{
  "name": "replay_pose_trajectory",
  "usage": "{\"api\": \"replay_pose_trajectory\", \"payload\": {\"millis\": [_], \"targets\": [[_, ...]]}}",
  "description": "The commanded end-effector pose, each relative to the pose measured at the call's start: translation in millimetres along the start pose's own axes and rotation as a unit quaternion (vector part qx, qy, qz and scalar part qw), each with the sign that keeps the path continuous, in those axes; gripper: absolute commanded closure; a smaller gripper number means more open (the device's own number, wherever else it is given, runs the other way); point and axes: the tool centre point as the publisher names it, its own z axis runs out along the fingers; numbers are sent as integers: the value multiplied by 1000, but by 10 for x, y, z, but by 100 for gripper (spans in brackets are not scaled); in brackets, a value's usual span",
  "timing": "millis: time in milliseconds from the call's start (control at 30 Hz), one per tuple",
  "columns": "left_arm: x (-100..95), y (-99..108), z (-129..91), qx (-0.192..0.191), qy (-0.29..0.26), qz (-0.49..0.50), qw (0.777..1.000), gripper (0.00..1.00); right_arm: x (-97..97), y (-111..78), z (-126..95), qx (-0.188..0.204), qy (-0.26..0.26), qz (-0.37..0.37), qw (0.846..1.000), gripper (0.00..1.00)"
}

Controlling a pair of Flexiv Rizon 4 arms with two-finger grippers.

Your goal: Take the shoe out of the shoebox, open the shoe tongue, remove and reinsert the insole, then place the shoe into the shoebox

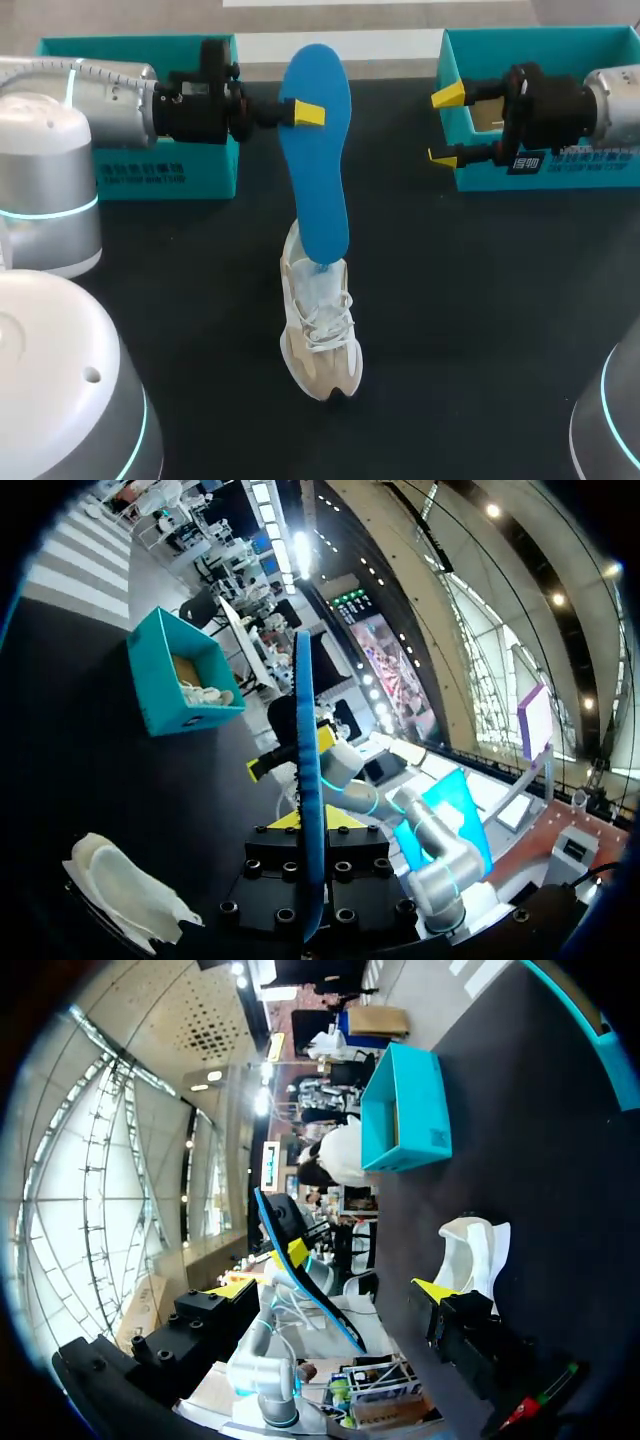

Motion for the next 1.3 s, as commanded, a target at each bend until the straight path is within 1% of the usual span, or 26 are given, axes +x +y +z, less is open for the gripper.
{"api": "replay_pose_trajectory", "payload": {"millis": [33, 167, 233, 267, 300, 333, 433, 500, 667, 933, 967, 1033, 1067, 1133, 1167, 1267, 1300], "targets": [[-138, -9, 83, 9, 38, -59, 997, 100, 20, -43, 58, -14, -29, 9, 999, 0], [-229, -22, 147, 11, 63, -89, 994, 100, 69, -117, 132, -40, -77, 1, 996, 0], [-286, -22, 187, 11, 67, -107, 992, 100, 118, -169, 167, -62, -117, -2, 991, 0], [-305, -24, 198, 11, 67, -117, 991, 100, 135, -183, 174, -64, -126, -1, 990, 0], [-336, -18, 216, 9, 70, -126, 990, 100, 176, -210, 189, -72, -143, -16, 987, 0], [-362, -11, 228, 8, 69, -133, 989, 100, 205, -237, 198, -75, -155, -26, 985, 0], [-440, 3, 257, 12, 78, -162, 984, 100, 288, -289, 239, -73, -213, -28, 974, 0], [-471, 0, 272, 20, 83, -170, 982, 100, 299, -312, 247, -73, -247, 12, 966, 0], [-493, 1, 305, 26, 91, -199, 975, 100, 299, -312, 247, -73, -247, 12, 966, 0], [-564, 39, 337, -9, 59, -243, 968, 100, 299, -312, 247, -73, -247, 12, 966, 0], [-583, 44, 345, -16, 50, -255, 966, 100, 299, -295, 276, -67, -274, -4, 959, 0], [-588, 47, 349, -14, 51, -261, 964, 100, 307, -293, 324, -76, -306, -13, 949, 0], [-596, 46, 359, -20, 45, -267, 963, 100, 312, -291, 363, -71, -340, -15, 938, 0], [-612, 55, 372, -20, 45, -267, 962, 100, 321, -293, 408, -79, -364, -21, 928, 0], [-631, 63, 382, -21, 39, -272, 961, 100, 334, -292, 442, -71, -381, -45, 921, 0], [-650, 73, 394, -15, 41, -279, 959, 100, 351, -300, 498, -62, -425, -44, 902, 0], [-656, 75, 398, -14, 41, -280, 959, 100, 359, -308, 516, -67, -436, -39, 897, 0]]}}
